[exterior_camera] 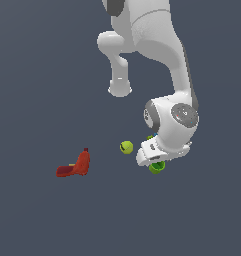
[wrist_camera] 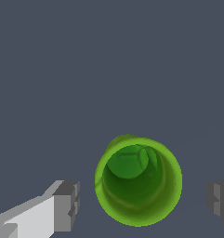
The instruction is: Pick up a designated object from a clutter of objects.
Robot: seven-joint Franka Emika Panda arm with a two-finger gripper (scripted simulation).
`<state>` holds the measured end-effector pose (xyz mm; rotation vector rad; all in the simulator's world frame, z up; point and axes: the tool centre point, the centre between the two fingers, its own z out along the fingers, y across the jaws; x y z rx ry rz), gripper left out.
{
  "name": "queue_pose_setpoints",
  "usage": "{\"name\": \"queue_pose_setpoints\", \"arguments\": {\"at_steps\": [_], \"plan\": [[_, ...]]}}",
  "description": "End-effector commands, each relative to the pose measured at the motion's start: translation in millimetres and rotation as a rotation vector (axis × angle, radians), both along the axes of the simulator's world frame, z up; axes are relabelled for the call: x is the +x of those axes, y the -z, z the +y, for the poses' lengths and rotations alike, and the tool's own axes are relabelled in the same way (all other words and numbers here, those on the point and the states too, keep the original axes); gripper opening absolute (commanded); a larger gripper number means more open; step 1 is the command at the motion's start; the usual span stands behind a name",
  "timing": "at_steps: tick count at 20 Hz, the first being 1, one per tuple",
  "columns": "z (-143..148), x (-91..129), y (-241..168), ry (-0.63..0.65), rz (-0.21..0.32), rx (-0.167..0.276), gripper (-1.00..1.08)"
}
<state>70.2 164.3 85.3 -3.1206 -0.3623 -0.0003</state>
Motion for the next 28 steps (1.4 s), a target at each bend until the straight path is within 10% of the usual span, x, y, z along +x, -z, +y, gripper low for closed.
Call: {"name": "queue_pose_setpoints", "arguments": {"at_steps": [1, 11, 12, 28], "plan": [[0, -1, 11, 0.000, 0.001, 0.000, 1.00], [1, 0, 43, -0.001, 0.000, 0.000, 1.00], [1, 0, 43, -0.001, 0.000, 0.000, -1.00], [-3, -1, 34, -0.001, 0.000, 0.000, -1.00]]}}
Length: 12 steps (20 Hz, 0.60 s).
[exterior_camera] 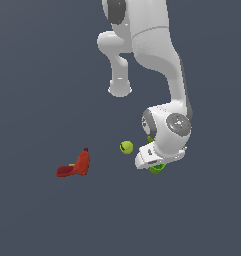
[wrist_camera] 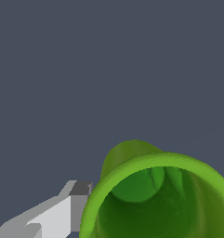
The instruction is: Pick up a designated object from a clutter of objects.
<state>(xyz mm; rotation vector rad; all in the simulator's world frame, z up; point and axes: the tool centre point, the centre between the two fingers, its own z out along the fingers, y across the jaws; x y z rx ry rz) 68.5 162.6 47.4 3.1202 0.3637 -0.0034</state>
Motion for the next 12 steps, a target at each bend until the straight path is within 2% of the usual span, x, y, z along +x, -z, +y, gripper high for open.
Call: {"name": "queue_pose_setpoints", "arguments": {"at_steps": [1, 12], "plan": [[-3, 0, -7, 0.000, -0.002, 0.000, -1.00], [-30, -12, -76, 0.000, -0.002, 0.000, -1.00]]}}
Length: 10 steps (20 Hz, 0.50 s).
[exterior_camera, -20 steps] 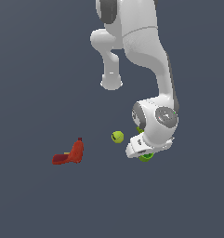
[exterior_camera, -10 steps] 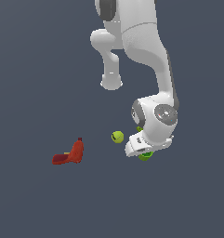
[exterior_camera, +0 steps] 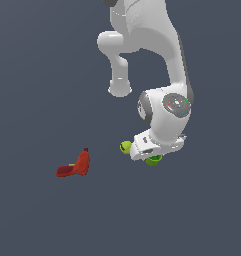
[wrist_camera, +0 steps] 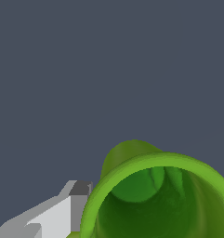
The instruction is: Pick up a designated object from a clutter of objects.
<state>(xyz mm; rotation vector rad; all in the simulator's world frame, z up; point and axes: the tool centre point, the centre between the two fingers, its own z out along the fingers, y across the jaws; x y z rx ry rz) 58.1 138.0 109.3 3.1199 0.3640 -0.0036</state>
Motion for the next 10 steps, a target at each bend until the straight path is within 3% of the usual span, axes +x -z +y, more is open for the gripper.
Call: {"name": "queue_pose_setpoints", "arguments": {"at_steps": [1, 10], "plan": [[-9, -3, -23, 0.000, -0.003, 0.000, -1.00], [-48, -19, -124, 0.000, -0.002, 0.002, -1.00]]}}
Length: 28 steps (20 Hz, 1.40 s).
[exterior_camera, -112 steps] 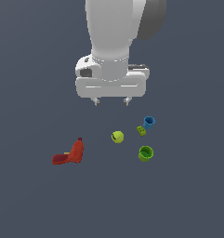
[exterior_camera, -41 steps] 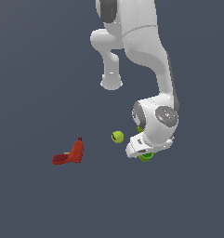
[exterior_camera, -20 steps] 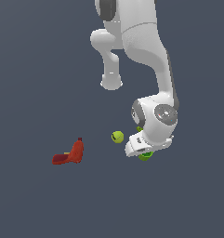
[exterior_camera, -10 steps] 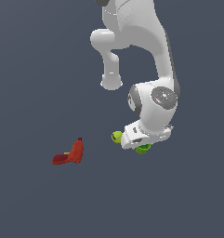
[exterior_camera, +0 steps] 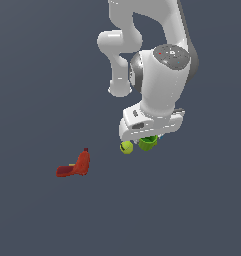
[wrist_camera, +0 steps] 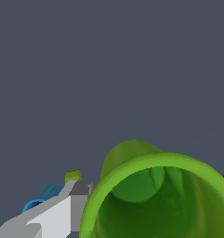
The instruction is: Pick up a designated object from a clutter of objects.
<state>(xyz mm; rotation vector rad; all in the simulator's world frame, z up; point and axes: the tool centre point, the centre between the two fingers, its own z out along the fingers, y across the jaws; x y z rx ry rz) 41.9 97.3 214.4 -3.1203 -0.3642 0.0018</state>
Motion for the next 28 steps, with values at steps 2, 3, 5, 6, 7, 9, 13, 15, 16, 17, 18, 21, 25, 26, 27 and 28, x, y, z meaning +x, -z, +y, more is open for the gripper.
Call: {"name": "queue_pose_setpoints", "arguments": {"at_steps": [2, 3, 5, 6, 7, 9, 13, 15, 16, 17, 18, 21, 25, 26, 27, 28], "plan": [[-16, -7, -42, 0.000, -0.001, 0.001, -1.00], [-20, -8, -53, -0.001, -0.001, 0.002, -1.00], [-29, -12, -76, -0.001, -0.001, 0.002, -1.00], [-33, -13, -88, -0.001, -0.001, 0.002, -1.00], [-38, -15, -99, -0.001, -0.001, 0.002, -1.00], [-46, -18, -121, -0.001, -0.001, 0.002, -1.00], [-61, -23, -161, -0.001, -0.001, 0.002, -1.00], [-68, -24, -177, 0.000, -0.001, 0.002, -1.00], [-71, -25, -185, 0.000, -0.001, 0.002, -1.00], [-74, -26, -192, 0.000, -0.001, 0.002, -1.00], [-76, -26, -198, 0.000, -0.001, 0.002, -1.00], [-82, -27, -214, 0.000, -0.001, 0.001, -1.00], [-88, -28, -227, 0.000, -0.001, 0.001, -1.00], [-88, -28, -229, 0.000, -0.001, 0.001, -1.00], [-89, -28, -231, 0.000, -0.001, 0.001, -1.00], [-89, -28, -232, 0.000, -0.001, 0.000, -1.00]]}}
